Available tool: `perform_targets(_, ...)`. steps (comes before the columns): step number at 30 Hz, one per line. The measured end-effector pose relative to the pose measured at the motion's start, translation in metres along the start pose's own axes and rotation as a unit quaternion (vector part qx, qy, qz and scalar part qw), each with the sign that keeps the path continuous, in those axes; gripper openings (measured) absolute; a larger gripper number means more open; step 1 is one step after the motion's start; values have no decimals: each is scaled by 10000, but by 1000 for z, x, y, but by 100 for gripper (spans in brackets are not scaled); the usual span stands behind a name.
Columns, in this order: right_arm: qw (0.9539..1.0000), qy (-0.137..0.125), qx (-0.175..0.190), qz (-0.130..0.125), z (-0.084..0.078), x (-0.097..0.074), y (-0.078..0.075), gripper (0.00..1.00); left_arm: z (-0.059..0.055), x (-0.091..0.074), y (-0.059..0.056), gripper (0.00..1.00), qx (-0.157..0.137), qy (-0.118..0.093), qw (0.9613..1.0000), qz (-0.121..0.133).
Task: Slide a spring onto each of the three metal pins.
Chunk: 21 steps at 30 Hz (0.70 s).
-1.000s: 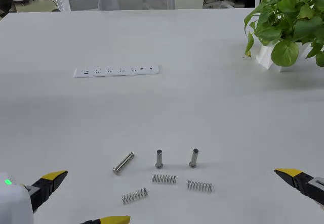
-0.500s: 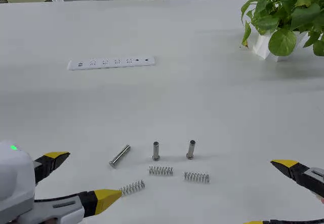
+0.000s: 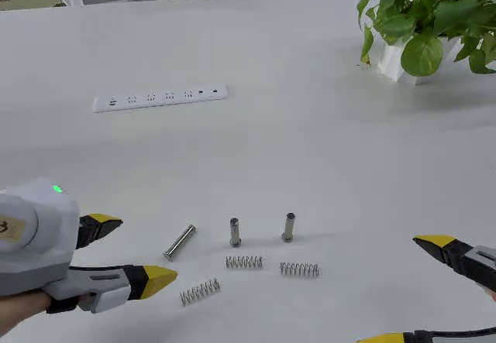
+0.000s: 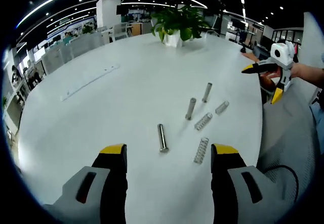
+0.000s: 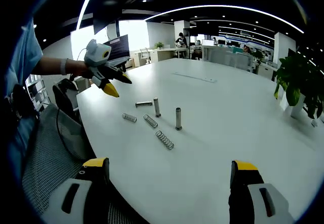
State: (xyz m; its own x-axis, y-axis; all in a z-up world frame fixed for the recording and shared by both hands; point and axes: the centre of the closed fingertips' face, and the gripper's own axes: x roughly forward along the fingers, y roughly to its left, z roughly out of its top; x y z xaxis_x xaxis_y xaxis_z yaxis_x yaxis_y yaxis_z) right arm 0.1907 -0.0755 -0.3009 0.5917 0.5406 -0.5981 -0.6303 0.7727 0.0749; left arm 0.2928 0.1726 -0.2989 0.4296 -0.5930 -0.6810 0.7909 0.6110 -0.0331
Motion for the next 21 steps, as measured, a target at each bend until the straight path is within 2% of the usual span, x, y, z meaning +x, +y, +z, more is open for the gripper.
perform_targets(7, 10000, -40, -1, -43, 2, -4, 2, 99, -2, 19, 3, 55, 237, 368, 9989, -188)
perform_targets(11, 10000, -1, -18, -45, 0, -5, 3, 99, -2, 29, 10, 48, 237, 519, 9983, -135)
perform_targets(16, 9999, 87, -38, -41, -2, -5, 2, 99, 0, 40, 17, 35, 78, 670, 9977, -97)
perform_targets(21, 9999, 127, -47, -24, -3, -4, 0, 99, 2, 52, 20, 29, -8, 803, 9967, -89)
